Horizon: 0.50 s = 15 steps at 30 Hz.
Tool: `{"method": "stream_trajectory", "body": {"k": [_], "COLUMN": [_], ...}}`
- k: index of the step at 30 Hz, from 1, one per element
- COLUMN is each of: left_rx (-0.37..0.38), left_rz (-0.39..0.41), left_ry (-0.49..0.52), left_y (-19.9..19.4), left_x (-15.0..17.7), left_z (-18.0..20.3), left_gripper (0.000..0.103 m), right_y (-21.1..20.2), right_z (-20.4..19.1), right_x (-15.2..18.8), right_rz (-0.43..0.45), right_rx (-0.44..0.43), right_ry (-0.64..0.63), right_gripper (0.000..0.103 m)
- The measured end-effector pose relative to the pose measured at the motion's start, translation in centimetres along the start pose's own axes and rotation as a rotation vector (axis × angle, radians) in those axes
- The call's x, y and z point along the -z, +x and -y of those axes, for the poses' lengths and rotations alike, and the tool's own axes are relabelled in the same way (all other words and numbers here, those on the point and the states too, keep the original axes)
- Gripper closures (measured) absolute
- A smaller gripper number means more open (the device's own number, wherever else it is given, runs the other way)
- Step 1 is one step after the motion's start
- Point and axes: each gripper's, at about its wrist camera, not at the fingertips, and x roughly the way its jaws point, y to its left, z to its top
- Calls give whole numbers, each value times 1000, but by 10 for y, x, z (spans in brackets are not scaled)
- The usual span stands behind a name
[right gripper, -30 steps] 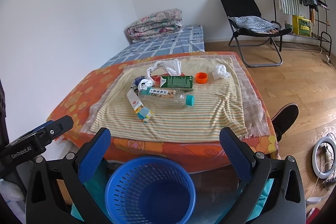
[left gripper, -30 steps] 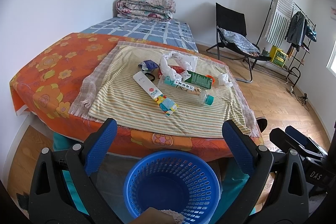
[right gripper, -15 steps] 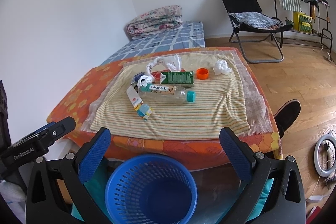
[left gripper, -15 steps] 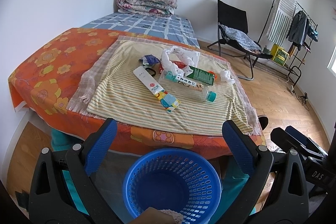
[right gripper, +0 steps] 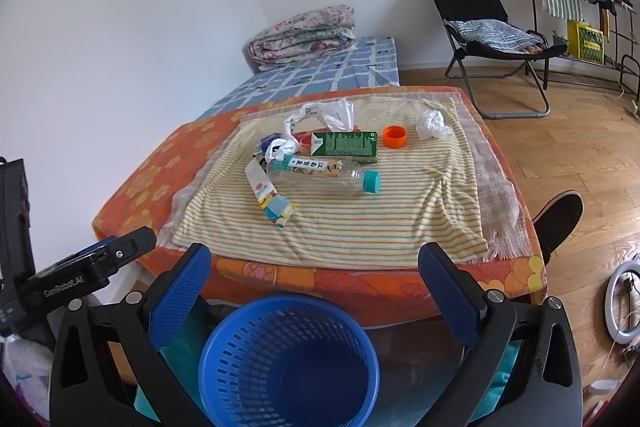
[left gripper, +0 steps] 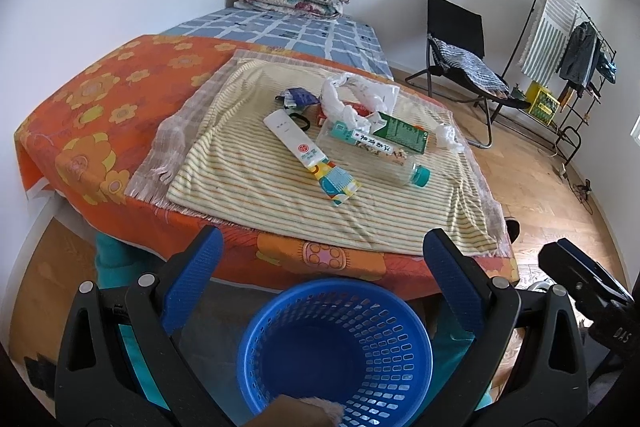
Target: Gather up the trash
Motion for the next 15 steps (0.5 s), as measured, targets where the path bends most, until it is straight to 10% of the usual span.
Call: {"method": "stream_trajectory", "body": {"k": [15], "left_rx": [63], "left_rz": [-121], "left_ry": [-24], "left_y": [63], "left_x": [-19], "left_z": [-8], "left_gripper": [1], "right_y": [27], "right_z": [28], "right_x": [-25], "right_rz": [20], "right_rx": [15], "right_ry": [-21], "right_gripper": [1]}}
